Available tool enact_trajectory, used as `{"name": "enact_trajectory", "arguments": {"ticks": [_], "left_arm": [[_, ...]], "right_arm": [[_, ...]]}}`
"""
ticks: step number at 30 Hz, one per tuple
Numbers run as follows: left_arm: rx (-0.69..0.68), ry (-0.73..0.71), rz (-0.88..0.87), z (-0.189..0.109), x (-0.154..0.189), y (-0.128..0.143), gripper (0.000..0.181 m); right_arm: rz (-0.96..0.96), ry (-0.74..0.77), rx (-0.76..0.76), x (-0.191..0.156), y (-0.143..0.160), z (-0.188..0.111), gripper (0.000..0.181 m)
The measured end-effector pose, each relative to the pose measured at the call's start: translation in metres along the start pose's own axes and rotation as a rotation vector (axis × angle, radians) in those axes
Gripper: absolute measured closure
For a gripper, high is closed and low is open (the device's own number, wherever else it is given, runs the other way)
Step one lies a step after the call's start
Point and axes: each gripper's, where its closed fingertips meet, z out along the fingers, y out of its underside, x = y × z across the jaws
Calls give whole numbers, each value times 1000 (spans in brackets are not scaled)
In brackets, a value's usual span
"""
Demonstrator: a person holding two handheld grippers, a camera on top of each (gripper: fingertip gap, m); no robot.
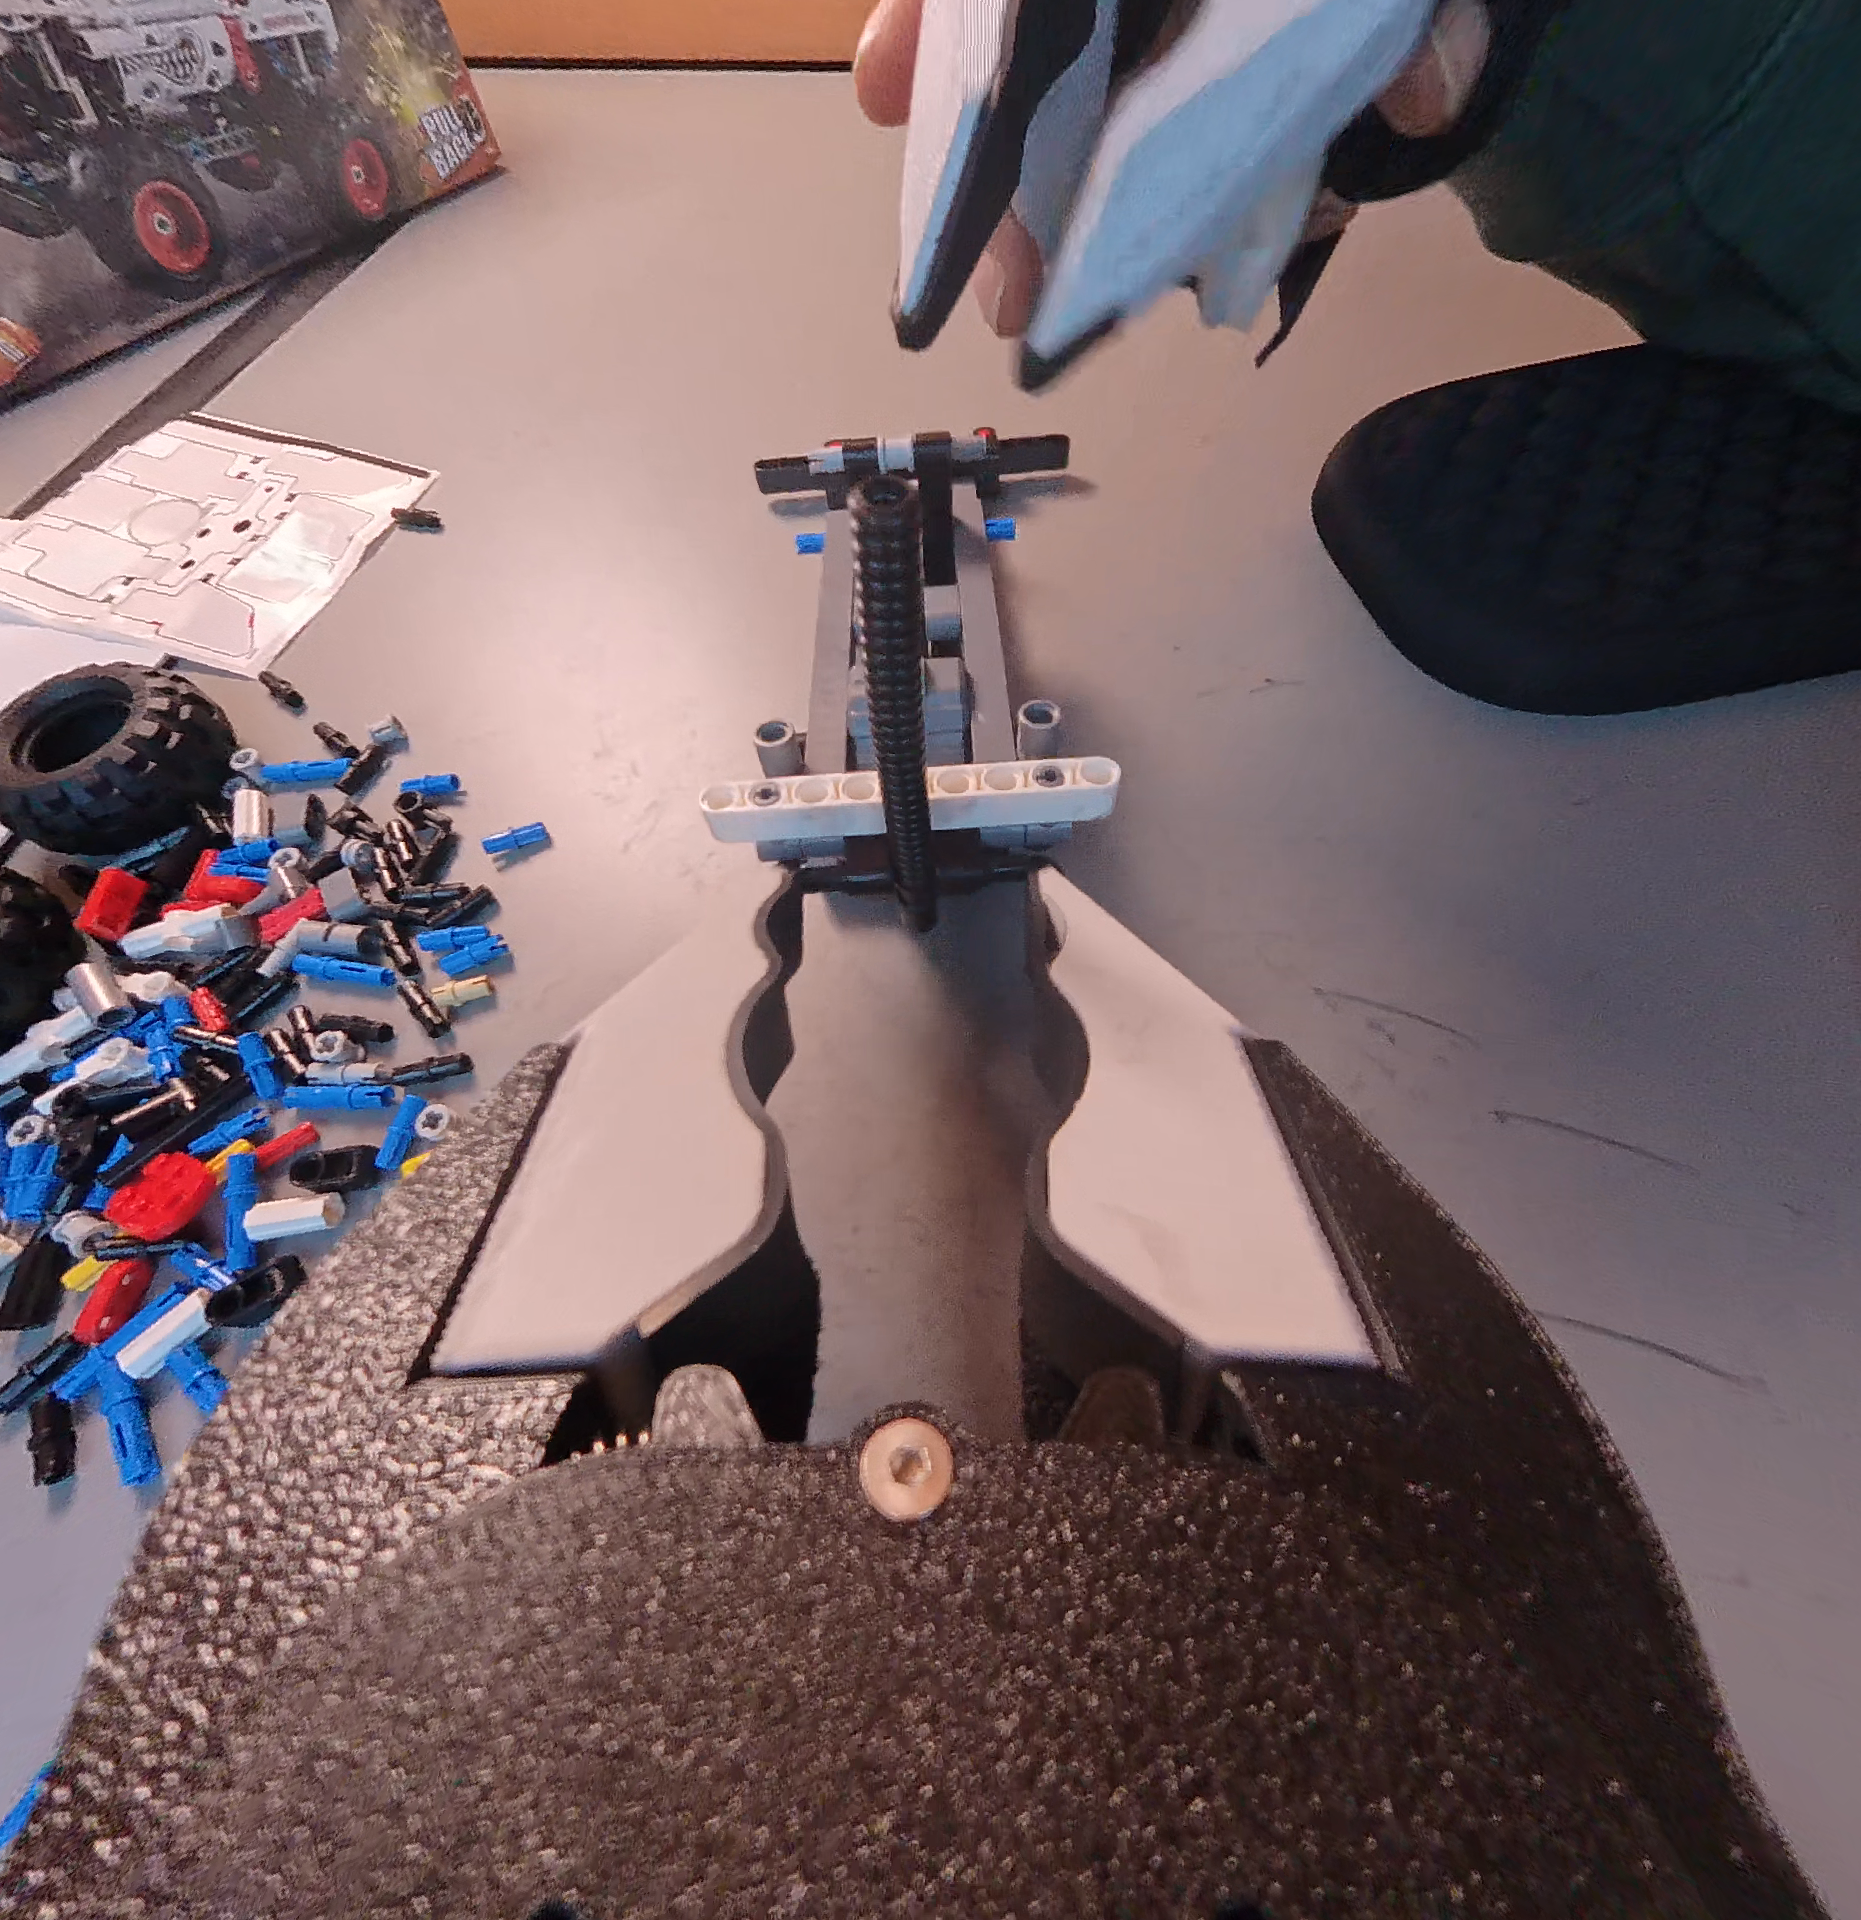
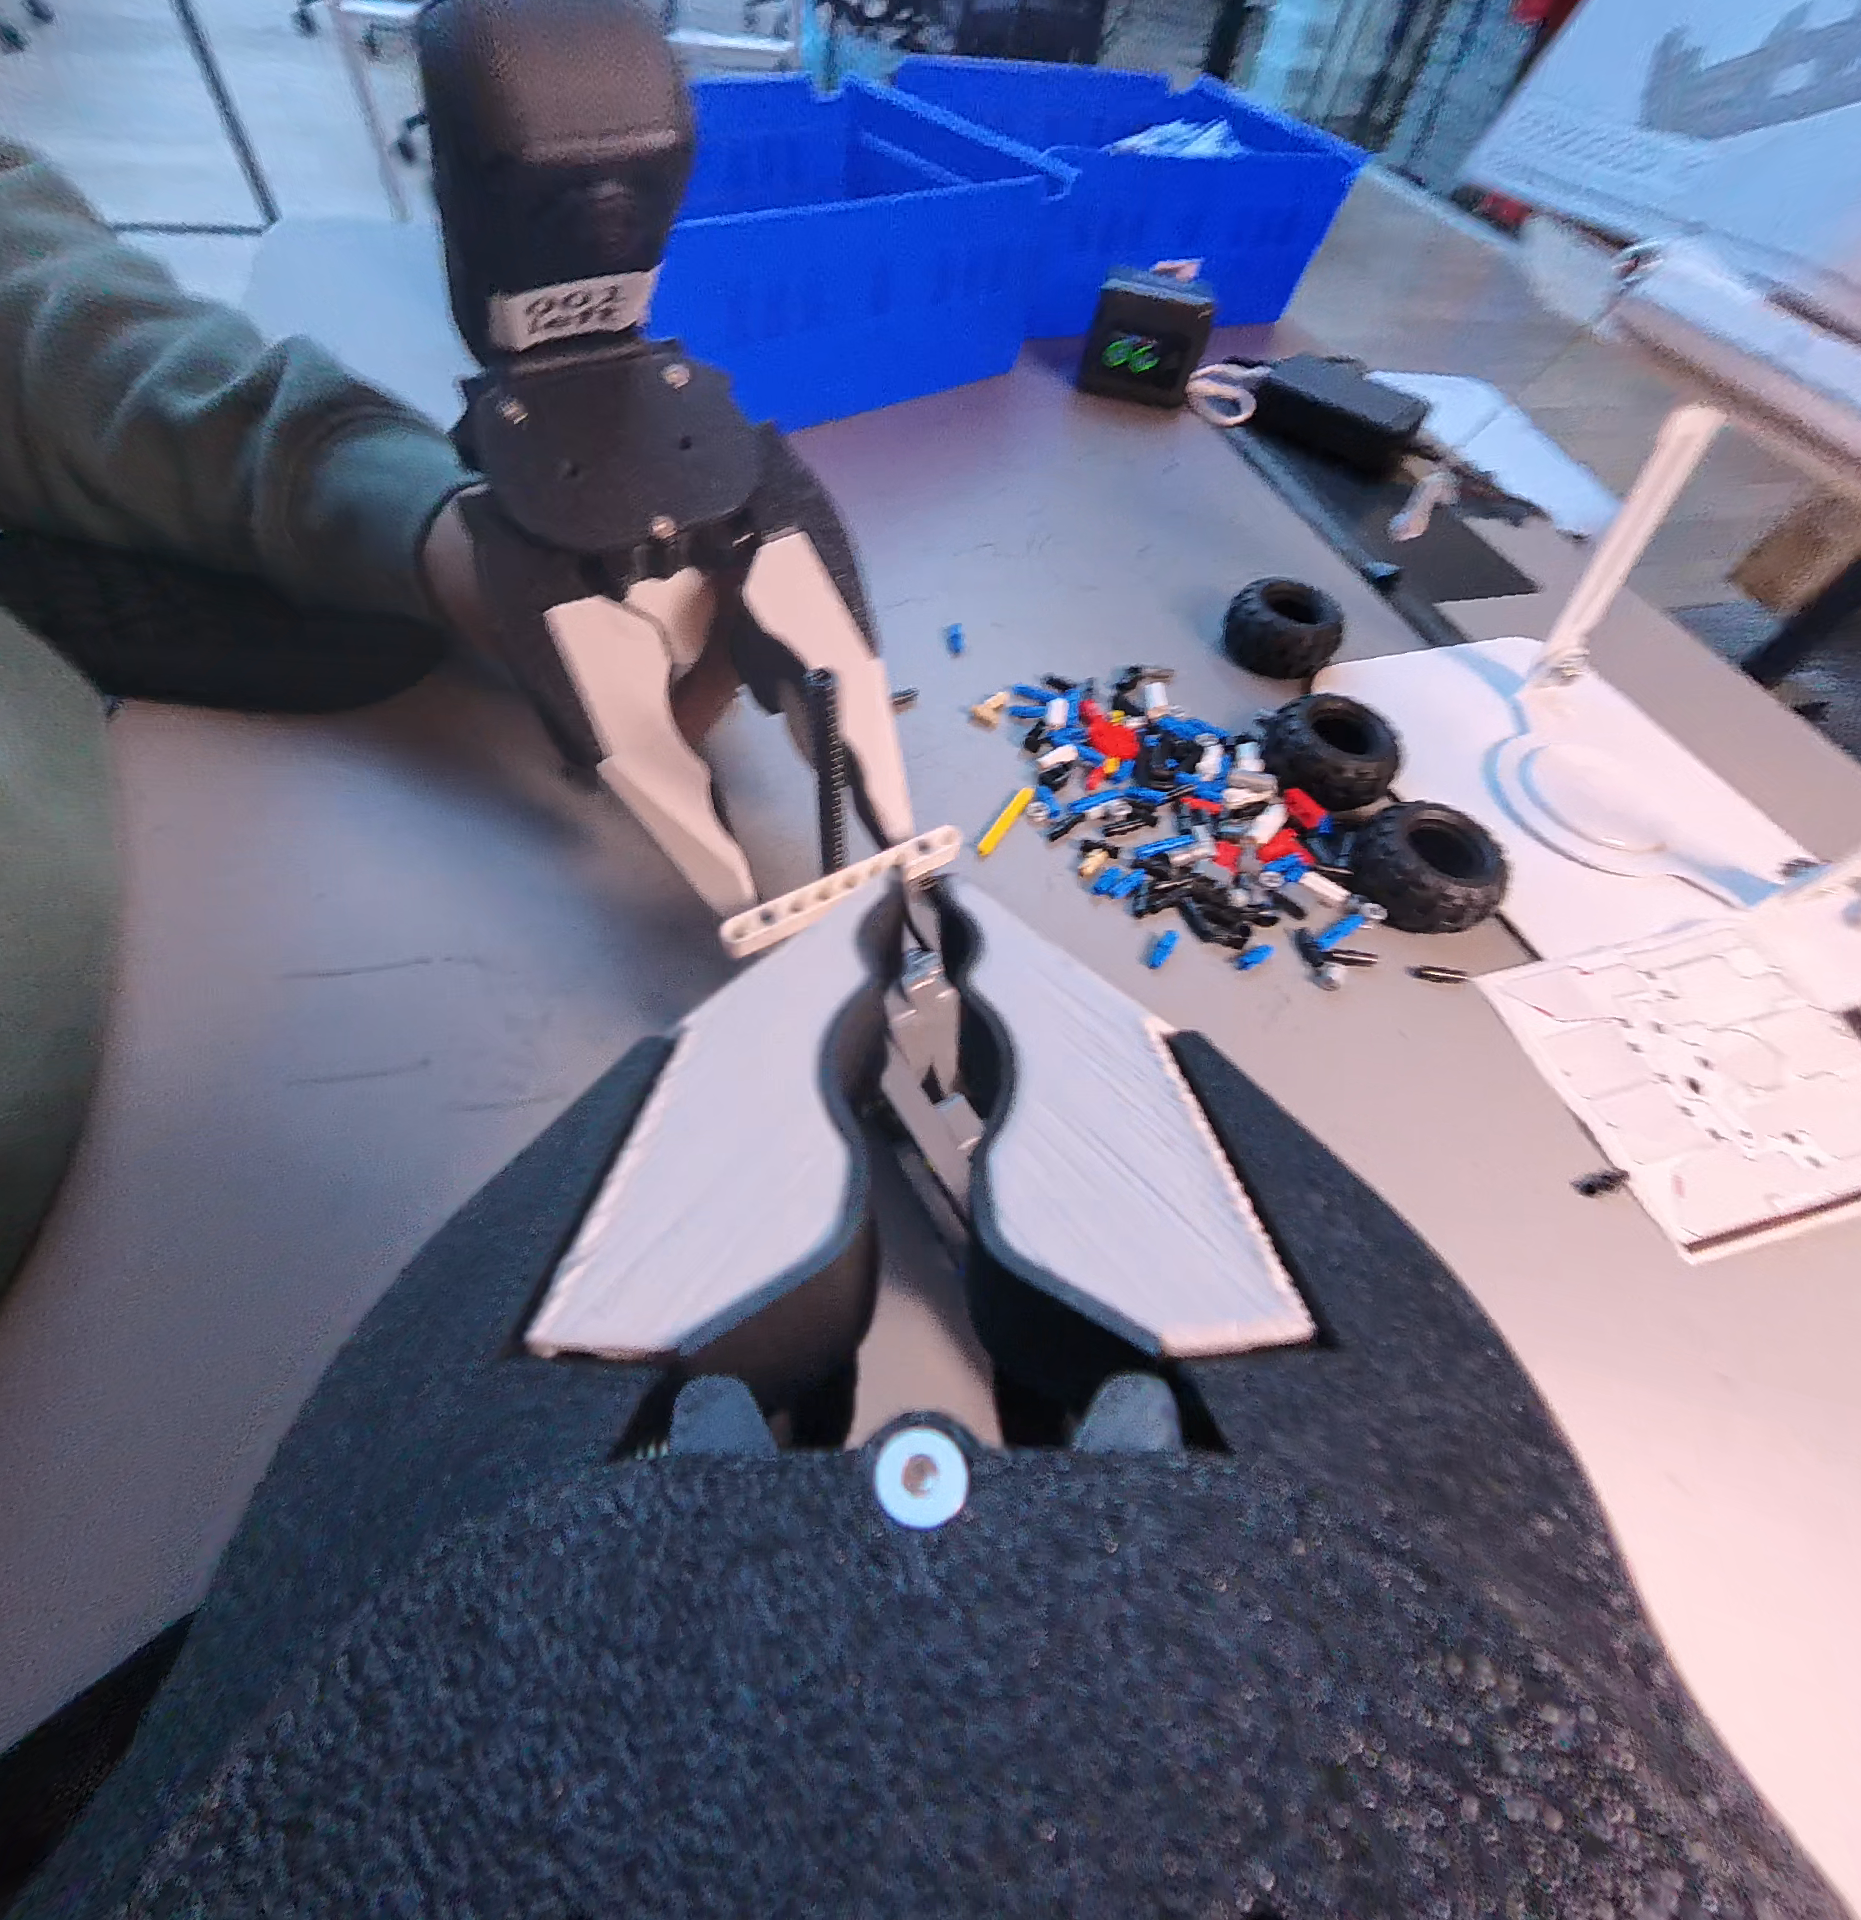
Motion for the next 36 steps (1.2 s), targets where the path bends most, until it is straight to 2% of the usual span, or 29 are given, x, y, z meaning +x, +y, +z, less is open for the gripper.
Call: {"name": "enact_trajectory", "arguments": {"ticks": [4, 9, 13, 16, 18, 25, 29, 36], "left_arm": [[0, -7, 1, 0, 1, 0, 139], [-2, -9, -15, 0, 1, 0, 139], [-6, -27, -20, 0, 1, 0, 140], [-10, -37, -25, -1, 2, 0, 140], [-13, -44, -28, -1, 2, 1, 140], [-35, -117, -33, -3, 3, 1, 140], [-44, -133, -36, -3, 4, 0, 140], [-57, -141, -63, -4, 4, 2, 140]], "right_arm": [[48, 88, 115, 23, -14, -15, 181], [53, 97, 87, 21, -7, -7, 181], [150, 29, -2, 5, -6, 11, 181], [301, -51, -75, -5, -3, 26, 168], [337, -66, -133, -8, 2, 34, 163], [464, -80, -366, -27, 22, 51, 164], [441, -44, -492, -29, 34, 53, 168], [388, -24, -615, -29, 35, 56, 171]]}}
